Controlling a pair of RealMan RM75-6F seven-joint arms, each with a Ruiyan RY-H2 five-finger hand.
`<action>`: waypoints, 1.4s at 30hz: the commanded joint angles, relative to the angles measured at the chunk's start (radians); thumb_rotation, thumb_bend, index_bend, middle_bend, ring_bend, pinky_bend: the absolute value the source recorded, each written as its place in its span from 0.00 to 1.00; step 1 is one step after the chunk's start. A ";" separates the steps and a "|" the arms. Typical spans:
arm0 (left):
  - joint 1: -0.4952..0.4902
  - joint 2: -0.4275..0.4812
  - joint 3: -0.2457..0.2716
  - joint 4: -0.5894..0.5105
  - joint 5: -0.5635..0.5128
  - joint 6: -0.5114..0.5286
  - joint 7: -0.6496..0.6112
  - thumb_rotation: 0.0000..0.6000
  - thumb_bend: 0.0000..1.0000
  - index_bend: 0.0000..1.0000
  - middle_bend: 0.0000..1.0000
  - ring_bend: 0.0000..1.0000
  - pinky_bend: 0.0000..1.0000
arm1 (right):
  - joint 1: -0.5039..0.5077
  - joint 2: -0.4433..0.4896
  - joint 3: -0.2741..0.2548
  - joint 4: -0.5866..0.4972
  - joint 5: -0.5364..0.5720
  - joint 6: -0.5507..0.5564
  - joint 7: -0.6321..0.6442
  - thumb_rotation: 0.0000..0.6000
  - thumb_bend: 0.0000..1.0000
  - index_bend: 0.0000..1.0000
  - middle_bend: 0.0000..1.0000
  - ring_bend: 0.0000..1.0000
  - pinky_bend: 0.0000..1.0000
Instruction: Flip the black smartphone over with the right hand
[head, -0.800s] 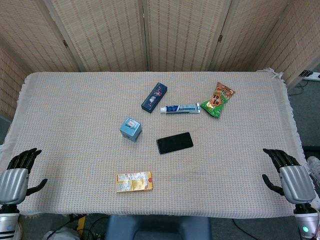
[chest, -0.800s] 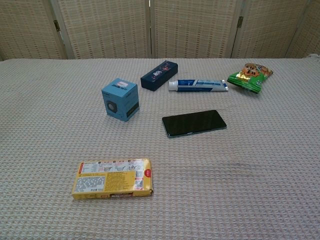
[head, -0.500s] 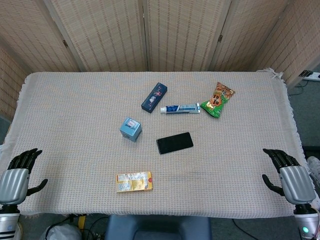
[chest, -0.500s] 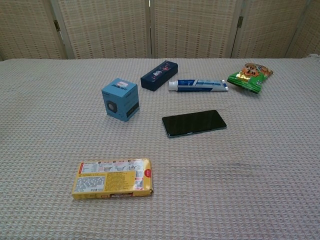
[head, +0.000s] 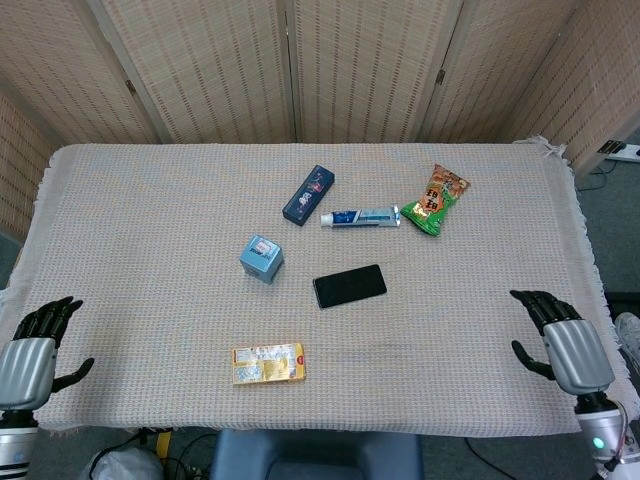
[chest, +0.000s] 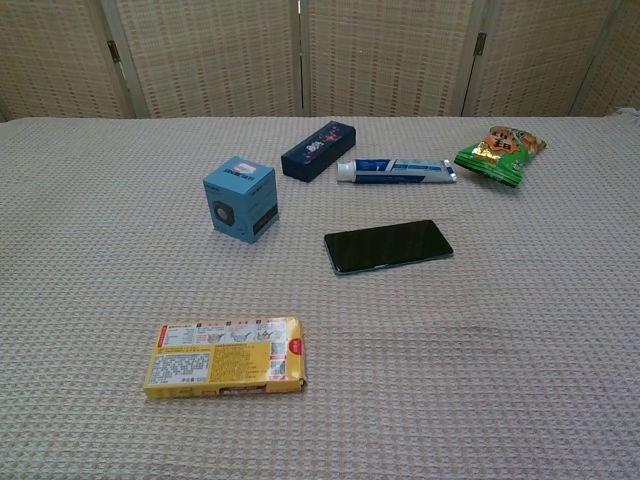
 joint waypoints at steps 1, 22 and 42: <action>0.001 0.001 0.000 -0.001 0.002 0.002 -0.004 1.00 0.21 0.16 0.15 0.14 0.19 | 0.069 -0.019 0.025 0.020 0.024 -0.093 0.007 1.00 0.25 0.17 0.22 0.17 0.29; 0.035 0.025 0.012 0.009 -0.007 0.028 -0.038 1.00 0.21 0.16 0.15 0.14 0.19 | 0.487 -0.290 0.134 0.205 0.222 -0.593 -0.183 1.00 0.25 0.17 0.20 0.14 0.28; 0.046 0.035 0.009 0.024 -0.015 0.029 -0.067 1.00 0.21 0.16 0.15 0.14 0.19 | 0.677 -0.516 0.132 0.437 0.405 -0.732 -0.315 1.00 0.25 0.20 0.20 0.12 0.25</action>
